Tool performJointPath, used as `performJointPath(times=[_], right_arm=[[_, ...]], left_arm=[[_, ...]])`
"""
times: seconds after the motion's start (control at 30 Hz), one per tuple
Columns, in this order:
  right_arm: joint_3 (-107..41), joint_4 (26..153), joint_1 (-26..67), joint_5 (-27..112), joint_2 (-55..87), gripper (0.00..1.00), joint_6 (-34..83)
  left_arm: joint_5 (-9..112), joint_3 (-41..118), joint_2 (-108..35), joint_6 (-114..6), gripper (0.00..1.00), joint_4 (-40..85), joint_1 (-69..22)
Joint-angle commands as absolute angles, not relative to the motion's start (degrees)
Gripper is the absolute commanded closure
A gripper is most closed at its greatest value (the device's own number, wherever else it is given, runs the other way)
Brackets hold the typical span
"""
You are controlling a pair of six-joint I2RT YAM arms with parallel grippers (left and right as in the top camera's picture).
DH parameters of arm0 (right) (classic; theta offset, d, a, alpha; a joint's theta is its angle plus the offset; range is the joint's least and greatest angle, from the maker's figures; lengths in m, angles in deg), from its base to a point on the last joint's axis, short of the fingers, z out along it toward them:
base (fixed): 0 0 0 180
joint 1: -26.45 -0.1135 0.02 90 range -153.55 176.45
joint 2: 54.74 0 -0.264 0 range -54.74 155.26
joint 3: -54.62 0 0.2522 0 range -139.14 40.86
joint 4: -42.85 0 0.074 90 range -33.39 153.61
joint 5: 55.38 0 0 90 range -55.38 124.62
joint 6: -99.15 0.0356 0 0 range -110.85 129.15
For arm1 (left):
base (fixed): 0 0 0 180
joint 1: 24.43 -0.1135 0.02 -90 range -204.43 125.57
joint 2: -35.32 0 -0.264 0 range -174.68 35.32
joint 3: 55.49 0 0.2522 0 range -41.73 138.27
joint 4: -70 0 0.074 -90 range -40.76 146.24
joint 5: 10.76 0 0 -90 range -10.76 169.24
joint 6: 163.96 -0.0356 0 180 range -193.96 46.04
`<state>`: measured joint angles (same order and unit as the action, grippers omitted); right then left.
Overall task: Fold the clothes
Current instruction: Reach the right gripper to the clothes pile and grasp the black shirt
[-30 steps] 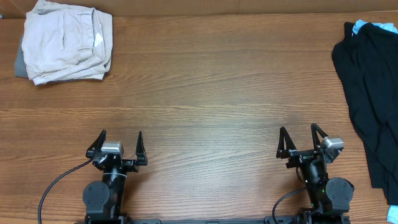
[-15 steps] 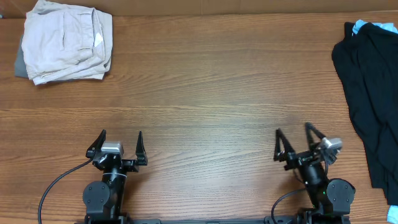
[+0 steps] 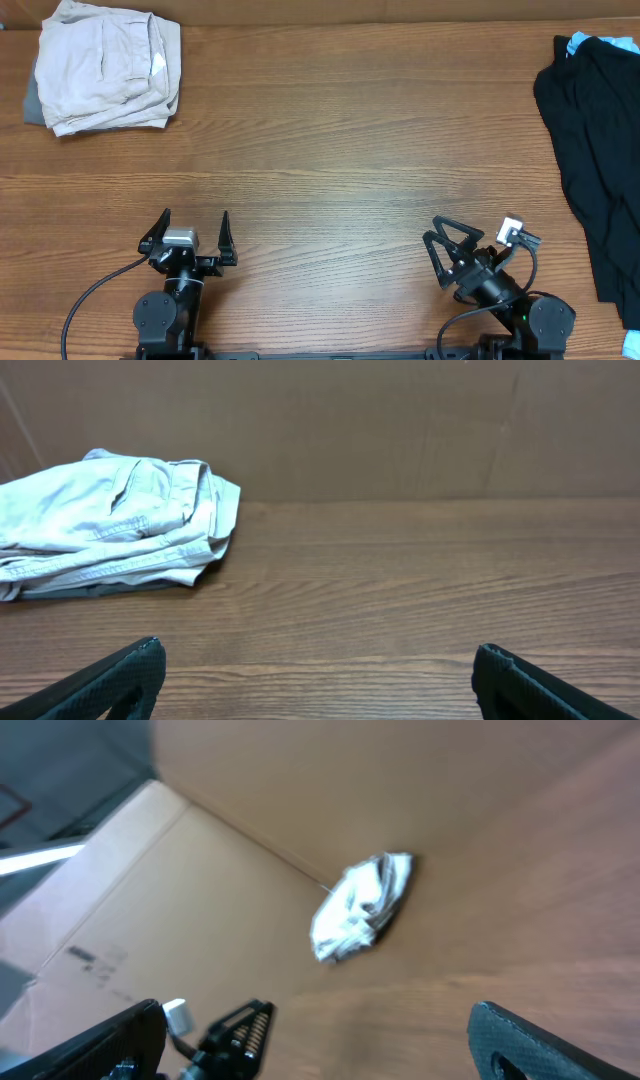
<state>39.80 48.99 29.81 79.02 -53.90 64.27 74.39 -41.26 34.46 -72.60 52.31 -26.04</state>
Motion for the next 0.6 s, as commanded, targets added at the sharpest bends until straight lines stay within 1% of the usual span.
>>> performJointPath(times=[0.0,0.1,0.27,0.37,0.43,0.57], right_arm=[[40.4,42.9,30.0,79.7,-54.6,0.0,67.3],[40.0,37.0,30.0,79.0,-54.6,0.0,64.2],[35.7,40.6,30.0,71.9,-53.3,0.0,58.1],[32.5,40.6,30.0,68.1,-50.3,0.0,54.1],[27.5,41.9,30.0,65.1,-45.0,0.0,46.2],[18.2,47.4,30.0,57.1,-34.7,0.0,36.2]], left_arm=[[75.0,-41.5,35.0,-72.2,0.0,52.2,-26.4],[75.0,-41.5,35.0,-72.2,0.0,52.2,-26.4],[75.0,-41.5,35.0,-72.2,0.0,52.2,-26.4],[75.0,-41.5,35.0,-72.2,0.0,52.2,-26.4],[75.0,-41.5,35.0,-72.2,0.0,52.2,-26.4],[75.0,-41.5,35.0,-72.2,0.0,52.2,-26.4]])
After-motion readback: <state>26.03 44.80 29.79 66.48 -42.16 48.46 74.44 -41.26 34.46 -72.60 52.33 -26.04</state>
